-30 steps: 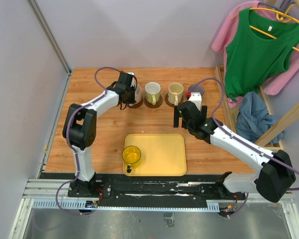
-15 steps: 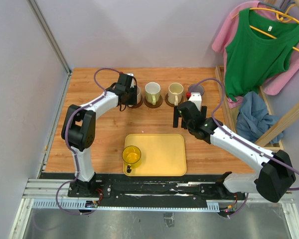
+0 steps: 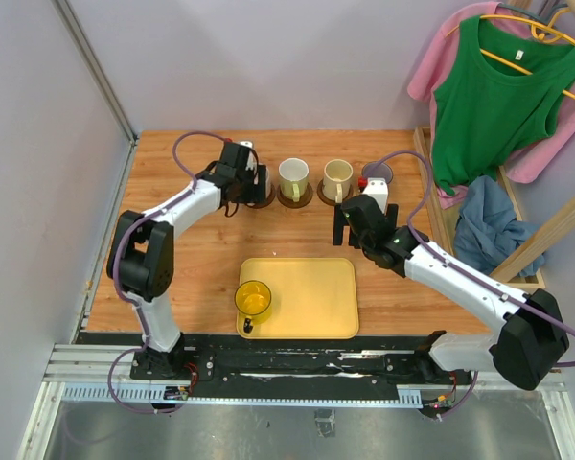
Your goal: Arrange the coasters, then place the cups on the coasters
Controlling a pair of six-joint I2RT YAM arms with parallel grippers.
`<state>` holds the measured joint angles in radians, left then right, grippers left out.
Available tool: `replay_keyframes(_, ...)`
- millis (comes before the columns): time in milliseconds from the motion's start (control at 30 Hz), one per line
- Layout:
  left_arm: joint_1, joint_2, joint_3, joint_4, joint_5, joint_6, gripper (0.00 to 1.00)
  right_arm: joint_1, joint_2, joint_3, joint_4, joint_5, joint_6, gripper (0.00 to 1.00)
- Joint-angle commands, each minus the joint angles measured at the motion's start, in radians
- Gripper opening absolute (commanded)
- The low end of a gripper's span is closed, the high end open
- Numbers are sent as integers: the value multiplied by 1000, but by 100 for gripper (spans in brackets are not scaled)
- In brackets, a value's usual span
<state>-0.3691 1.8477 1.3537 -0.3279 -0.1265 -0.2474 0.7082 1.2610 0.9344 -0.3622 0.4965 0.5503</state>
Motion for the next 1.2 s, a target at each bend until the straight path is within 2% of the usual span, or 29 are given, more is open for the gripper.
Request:
replay_keyframes(0, -5, -141, -44, 4, -12, -7, 83, -14, -28, -12, 6, 2, 16, 98)
replay_keyframes(167, -12, -314, -152, 26, -14, -29, 86, -13, -30, -13, 6, 9, 10, 98)
replay_keyframes(367, -72, -570, -381, 18, -45, -63, 87, -31, -48, -7, 7, 29, -8, 98)
replay_keyframes(500, -142, -738, -500, -12, -50, -108, 87, -80, -65, -12, 10, 23, -8, 98)
replay_keyframes(667, -265, -920, -594, -68, -50, -195, 91, -175, -64, -32, 28, -103, 8, 98)
replay_keyframes(767, -316, -983, -614, -124, -38, -244, 99, -207, -60, -45, 35, -151, 23, 98)
replay_keyframes(1167, -426, -1037, -662, -331, 20, -393, 100, -210, -72, -71, 31, -147, 12, 98)
